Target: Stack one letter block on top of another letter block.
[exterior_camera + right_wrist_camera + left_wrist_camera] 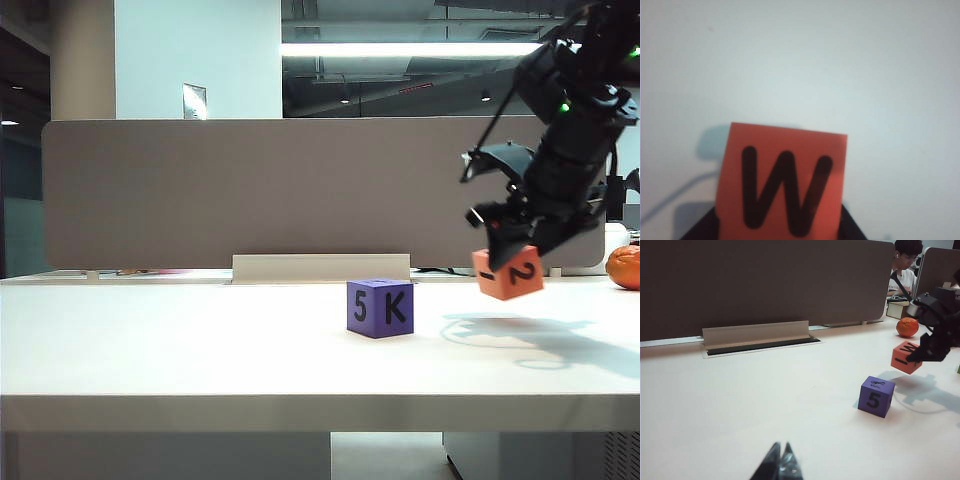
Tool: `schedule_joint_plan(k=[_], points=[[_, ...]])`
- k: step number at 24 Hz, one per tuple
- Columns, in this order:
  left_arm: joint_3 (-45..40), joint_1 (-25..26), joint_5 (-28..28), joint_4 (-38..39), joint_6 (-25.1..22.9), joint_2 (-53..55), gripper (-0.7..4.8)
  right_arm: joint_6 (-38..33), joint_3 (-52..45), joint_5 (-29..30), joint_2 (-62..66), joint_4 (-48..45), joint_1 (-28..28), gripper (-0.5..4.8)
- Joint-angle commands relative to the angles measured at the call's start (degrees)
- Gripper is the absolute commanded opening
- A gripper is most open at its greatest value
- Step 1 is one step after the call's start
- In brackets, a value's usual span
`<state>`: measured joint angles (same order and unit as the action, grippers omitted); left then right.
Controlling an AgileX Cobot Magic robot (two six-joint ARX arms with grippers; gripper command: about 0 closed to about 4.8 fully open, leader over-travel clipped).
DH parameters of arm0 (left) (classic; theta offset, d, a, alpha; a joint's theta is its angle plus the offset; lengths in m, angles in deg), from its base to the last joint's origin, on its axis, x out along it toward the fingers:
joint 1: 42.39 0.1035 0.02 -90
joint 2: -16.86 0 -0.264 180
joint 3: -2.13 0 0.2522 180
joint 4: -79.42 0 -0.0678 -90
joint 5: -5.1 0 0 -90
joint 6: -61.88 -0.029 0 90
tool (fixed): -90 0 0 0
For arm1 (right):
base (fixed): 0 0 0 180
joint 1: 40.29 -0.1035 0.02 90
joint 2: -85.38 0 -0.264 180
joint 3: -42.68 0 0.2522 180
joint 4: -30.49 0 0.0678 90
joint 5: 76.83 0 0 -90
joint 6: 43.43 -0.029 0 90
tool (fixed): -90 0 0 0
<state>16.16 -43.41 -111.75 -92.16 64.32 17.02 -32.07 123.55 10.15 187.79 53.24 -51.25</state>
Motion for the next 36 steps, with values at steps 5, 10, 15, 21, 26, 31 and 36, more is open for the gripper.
schedule_joint_plan(k=[5,10,15,21,26,31,36], points=[[0.3,-0.1,-0.2,-0.7,0.2,0.1,-0.06,-2.9,4.8,9.9,-0.6,4.9,-5.0,2.41],[0.3,-0.1,-0.2,-0.7,0.2,0.1,-0.05,-2.9,5.2,10.7,-0.6,6.2,-7.7,2.41],[0.3,-0.1,-0.2,-0.7,0.2,0.1,-0.06,-2.7,5.2,10.6,-1.4,7.6,-9.6,2.41],[0.3,-0.1,-0.2,-0.7,0.2,0.1,-0.05,-2.4,5.2,10.4,-4.7,6.8,-9.7,2.41],[0.3,-0.1,-0.2,-0.7,0.2,0.1,-0.06,-2.4,5.2,10.7,-6.8,7.4,-9.7,2.41],[0.3,-0.1,-0.2,-0.7,0.2,0.1,-0.06,-2.8,5.2,11.1,-6.7,10.2,-11.5,2.41],[0.3,-0.1,-0.4,-0.7,0.2,0.1,-0.06,-2.8,5.2,11.4,-6.6,9.8,-12.7,2.41]])
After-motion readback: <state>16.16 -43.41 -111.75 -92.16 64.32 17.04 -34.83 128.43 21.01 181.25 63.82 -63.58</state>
